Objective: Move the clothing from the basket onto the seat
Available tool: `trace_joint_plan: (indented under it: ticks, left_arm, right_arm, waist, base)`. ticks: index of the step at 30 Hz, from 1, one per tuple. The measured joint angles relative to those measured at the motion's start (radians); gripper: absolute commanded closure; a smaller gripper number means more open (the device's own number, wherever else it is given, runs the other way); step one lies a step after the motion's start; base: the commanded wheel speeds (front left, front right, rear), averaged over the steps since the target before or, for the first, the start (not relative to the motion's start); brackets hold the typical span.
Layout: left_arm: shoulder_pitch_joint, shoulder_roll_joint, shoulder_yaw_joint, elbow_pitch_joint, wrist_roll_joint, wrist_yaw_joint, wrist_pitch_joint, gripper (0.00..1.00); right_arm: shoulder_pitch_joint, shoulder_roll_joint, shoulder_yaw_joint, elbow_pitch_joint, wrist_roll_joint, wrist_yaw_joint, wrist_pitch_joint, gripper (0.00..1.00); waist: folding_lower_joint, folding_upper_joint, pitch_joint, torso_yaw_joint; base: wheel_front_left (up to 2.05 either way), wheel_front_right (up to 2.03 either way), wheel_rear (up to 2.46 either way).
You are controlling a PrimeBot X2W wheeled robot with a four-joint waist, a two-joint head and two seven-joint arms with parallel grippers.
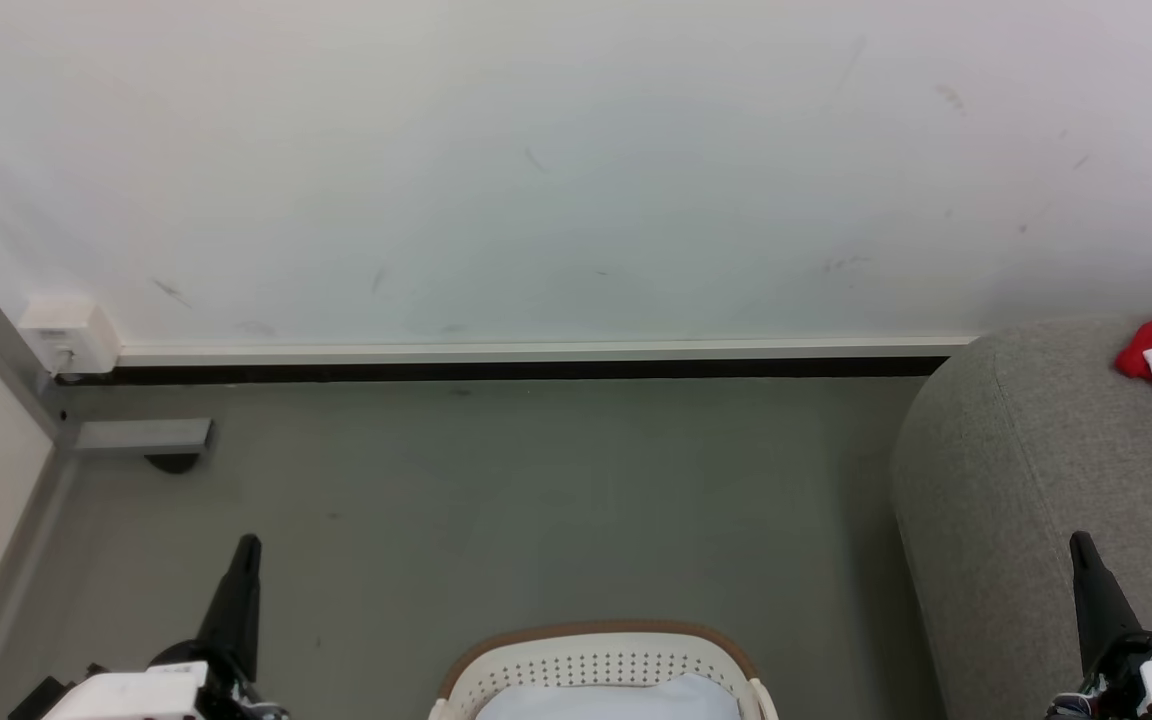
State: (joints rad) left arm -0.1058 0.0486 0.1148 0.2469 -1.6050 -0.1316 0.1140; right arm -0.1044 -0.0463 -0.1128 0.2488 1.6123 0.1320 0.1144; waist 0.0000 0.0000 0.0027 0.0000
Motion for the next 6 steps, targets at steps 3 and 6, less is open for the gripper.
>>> trace_joint_plan:
  ticks: [3, 6]
  left_arm:
    - [0.000, 0.000, 0.000, 0.000, 0.000, 0.000, 0.000, 1.00]
    - [0.000, 0.000, 0.000, 0.000, 0.000, 0.000, 0.000, 1.00]
  right_arm:
    - [0.000, 0.000, 0.000, 0.000, 0.000, 0.000, 0.000, 1.00]
    - [0.000, 0.000, 0.000, 0.000, 0.000, 0.000, 0.000, 1.00]
  waist:
    - [0.0000, 0.0000, 0.000, 0.000]
    - [0.0000, 0.0000, 0.000, 0.000]
  base:
    - [0.00, 0.00, 0.00]
    - [0.00, 0.00, 0.00]
